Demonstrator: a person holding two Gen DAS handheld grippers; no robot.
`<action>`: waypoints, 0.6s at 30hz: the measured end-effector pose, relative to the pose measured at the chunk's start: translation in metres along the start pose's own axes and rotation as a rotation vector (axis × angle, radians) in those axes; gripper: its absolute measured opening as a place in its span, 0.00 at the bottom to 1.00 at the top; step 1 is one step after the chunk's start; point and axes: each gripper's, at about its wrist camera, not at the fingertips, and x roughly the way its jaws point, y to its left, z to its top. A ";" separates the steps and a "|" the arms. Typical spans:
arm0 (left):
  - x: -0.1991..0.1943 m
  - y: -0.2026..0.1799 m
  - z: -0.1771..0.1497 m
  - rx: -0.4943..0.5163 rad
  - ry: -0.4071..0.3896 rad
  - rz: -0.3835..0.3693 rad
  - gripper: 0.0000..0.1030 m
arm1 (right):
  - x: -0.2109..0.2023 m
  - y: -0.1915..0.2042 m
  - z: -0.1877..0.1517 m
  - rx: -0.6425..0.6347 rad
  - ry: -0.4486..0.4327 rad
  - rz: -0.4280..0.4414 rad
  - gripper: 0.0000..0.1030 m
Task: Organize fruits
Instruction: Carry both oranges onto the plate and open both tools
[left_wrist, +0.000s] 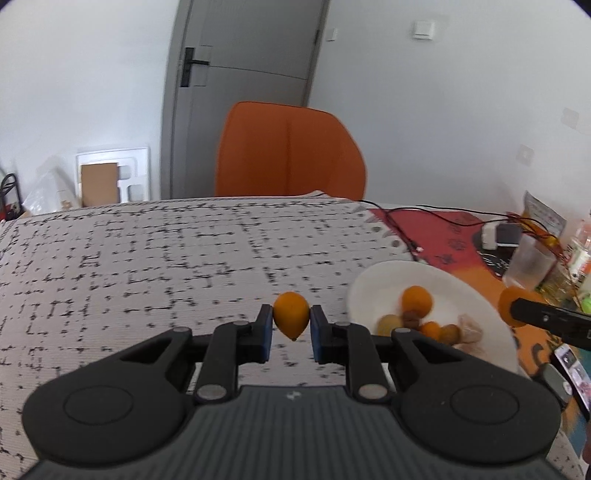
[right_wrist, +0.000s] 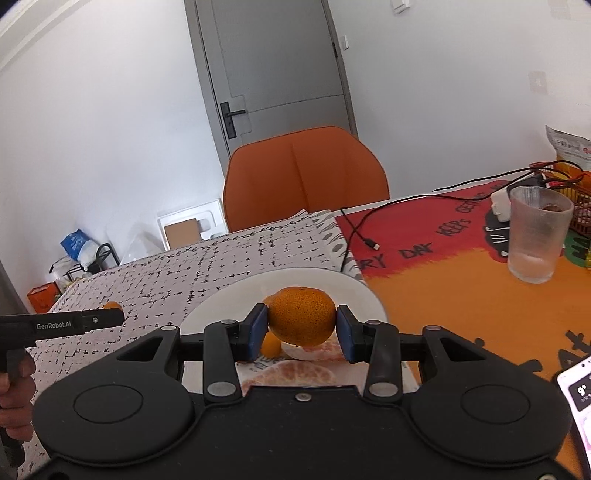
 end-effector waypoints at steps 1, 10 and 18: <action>0.000 -0.003 0.000 0.004 0.001 -0.005 0.19 | -0.002 -0.002 0.000 0.003 -0.003 -0.002 0.37; -0.001 -0.038 -0.002 0.044 0.004 -0.073 0.19 | -0.013 -0.014 -0.007 0.025 -0.011 -0.010 0.37; 0.000 -0.059 0.001 0.080 0.007 -0.105 0.25 | -0.010 -0.015 -0.008 0.037 -0.010 0.011 0.37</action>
